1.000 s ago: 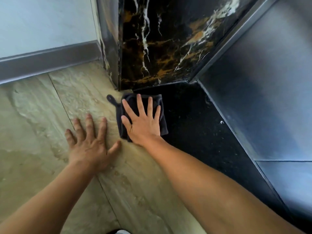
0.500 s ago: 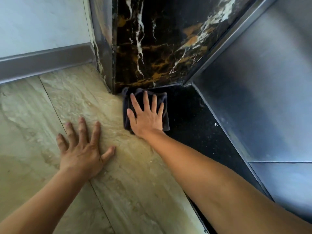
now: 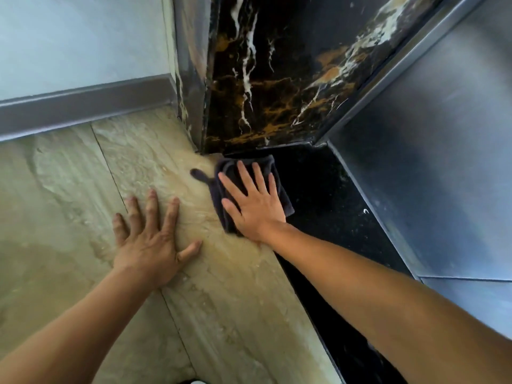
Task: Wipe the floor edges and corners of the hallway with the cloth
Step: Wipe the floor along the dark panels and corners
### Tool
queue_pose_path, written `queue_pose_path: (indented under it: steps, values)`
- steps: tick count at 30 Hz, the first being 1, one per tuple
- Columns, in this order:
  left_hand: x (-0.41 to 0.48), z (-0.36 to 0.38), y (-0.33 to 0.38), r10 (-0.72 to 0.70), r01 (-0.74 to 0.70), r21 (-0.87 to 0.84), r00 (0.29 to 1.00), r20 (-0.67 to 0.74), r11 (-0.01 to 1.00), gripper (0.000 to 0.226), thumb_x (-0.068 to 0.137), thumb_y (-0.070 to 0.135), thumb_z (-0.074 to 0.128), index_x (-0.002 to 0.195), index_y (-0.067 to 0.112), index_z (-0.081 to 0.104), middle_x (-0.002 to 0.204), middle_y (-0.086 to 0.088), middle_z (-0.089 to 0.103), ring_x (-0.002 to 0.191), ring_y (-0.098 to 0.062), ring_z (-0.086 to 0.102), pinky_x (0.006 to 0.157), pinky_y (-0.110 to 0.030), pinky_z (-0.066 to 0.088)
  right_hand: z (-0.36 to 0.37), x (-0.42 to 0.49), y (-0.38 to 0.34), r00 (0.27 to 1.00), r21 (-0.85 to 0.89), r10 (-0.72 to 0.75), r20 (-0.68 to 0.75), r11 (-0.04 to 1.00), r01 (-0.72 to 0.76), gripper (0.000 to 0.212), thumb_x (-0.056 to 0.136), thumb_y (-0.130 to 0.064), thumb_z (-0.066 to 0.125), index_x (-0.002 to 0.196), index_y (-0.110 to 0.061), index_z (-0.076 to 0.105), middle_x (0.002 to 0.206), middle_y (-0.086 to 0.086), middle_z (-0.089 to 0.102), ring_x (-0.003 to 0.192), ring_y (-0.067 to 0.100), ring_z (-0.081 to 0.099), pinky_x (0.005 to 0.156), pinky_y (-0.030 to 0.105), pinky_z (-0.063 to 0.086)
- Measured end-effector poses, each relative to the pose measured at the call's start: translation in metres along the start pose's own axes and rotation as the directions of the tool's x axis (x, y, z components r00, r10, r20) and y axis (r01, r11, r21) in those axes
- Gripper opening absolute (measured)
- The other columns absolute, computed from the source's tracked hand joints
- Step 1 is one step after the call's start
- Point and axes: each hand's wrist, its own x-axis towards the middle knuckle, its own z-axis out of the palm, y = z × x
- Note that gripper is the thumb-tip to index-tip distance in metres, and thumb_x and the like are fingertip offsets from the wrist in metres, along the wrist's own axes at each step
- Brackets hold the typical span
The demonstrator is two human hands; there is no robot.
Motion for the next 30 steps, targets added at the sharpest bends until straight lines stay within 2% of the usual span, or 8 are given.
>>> queue_pose_path:
  steps: [2,3,5,7,10,12,24,30]
  values:
    - [-0.001,-0.001,-0.001,-0.001,0.001,0.008,1.0,-0.021,1.0,0.103,0.076,0.089,0.015,0.149,0.033,-0.03,0.157,-0.008,-0.039,0.143,-0.039,-0.035,0.119,-0.059,-0.01,-0.001,-0.006,0.02,0.951,-0.114,-0.305,0.045,0.944,0.308,0.055,0.1,-0.057,0.016,0.151,-0.049,0.001,0.165,-0.004,-0.004,0.151,0.027,-0.008,0.121,0.053,-0.003]
    - [-0.002,0.0,-0.001,0.002,-0.002,-0.012,0.999,-0.035,1.0,0.104,0.076,0.089,0.017,0.151,0.032,-0.028,0.157,-0.007,-0.038,0.144,-0.037,-0.034,0.12,-0.058,-0.01,-0.001,-0.007,0.031,0.962,-0.138,-0.273,0.005,0.953,0.271,0.054,0.1,-0.056,0.018,0.152,-0.049,0.004,0.166,-0.004,-0.001,0.152,0.027,-0.005,0.121,0.054,0.001]
    - [-0.007,0.003,-0.004,-0.018,0.01,-0.099,0.996,-0.082,0.995,0.106,0.078,0.088,0.022,0.153,0.028,-0.023,0.159,-0.006,-0.035,0.146,-0.033,-0.032,0.121,-0.054,-0.01,0.001,-0.004,0.043,0.966,0.027,0.228,-0.121,0.974,-0.226,0.056,0.099,-0.057,0.015,0.153,-0.046,0.007,0.166,-0.001,0.004,0.152,0.028,-0.001,0.12,0.056,0.008]
    - [-0.013,0.01,-0.01,-0.059,0.034,-0.156,0.985,-0.162,0.987,0.106,0.079,0.086,0.024,0.155,0.025,-0.018,0.161,-0.007,-0.032,0.148,-0.032,-0.028,0.122,-0.051,-0.01,0.01,-0.004,0.016,0.807,0.18,0.585,-0.082,0.805,-0.565,0.059,0.098,-0.058,0.011,0.154,-0.041,0.003,0.166,0.004,0.002,0.151,0.032,-0.002,0.119,0.058,0.004]
    - [-0.019,0.02,-0.018,-0.068,0.038,-0.128,0.969,-0.239,0.991,0.104,0.081,0.083,0.023,0.157,0.021,-0.012,0.163,-0.01,-0.024,0.15,-0.033,-0.022,0.123,-0.05,-0.007,0.025,-0.03,-0.038,0.985,-0.004,0.135,-0.105,0.991,-0.136,0.059,0.099,-0.054,0.016,0.155,-0.039,0.003,0.165,0.004,0.0,0.151,0.033,-0.004,0.12,0.055,0.002]
    - [-0.022,0.022,-0.027,-0.087,0.056,-0.12,0.957,-0.277,0.991,0.104,0.082,0.079,0.024,0.157,0.015,-0.008,0.165,-0.012,-0.016,0.151,-0.034,-0.017,0.123,-0.051,-0.004,0.024,-0.029,-0.05,0.987,-0.068,-0.155,-0.045,0.986,0.152,0.058,0.099,-0.053,0.02,0.154,-0.04,0.007,0.165,0.003,0.002,0.151,0.031,-0.003,0.12,0.055,0.004]
    - [-0.023,0.017,-0.032,-0.115,0.091,-0.101,0.96,-0.256,0.991,0.104,0.084,0.075,0.02,0.156,0.008,-0.012,0.164,-0.012,-0.02,0.15,-0.031,-0.021,0.123,-0.05,-0.008,-0.008,0.154,-0.144,0.988,-0.082,-0.148,-0.047,0.986,0.144,0.058,0.102,-0.042,0.017,0.156,-0.025,0.007,0.165,0.012,0.003,0.151,0.029,-0.002,0.122,0.047,-0.001]
    - [-0.027,0.018,-0.051,-0.096,0.065,-0.109,0.948,-0.303,0.992,0.1,0.087,0.074,0.019,0.157,0.007,-0.006,0.166,-0.014,-0.011,0.152,-0.03,-0.015,0.124,-0.05,-0.002,0.01,0.084,-0.134,0.96,-0.109,-0.267,-0.079,0.96,0.258,0.06,0.099,-0.046,0.016,0.156,-0.025,0.013,0.164,0.012,0.01,0.151,0.033,0.006,0.12,0.052,0.008]
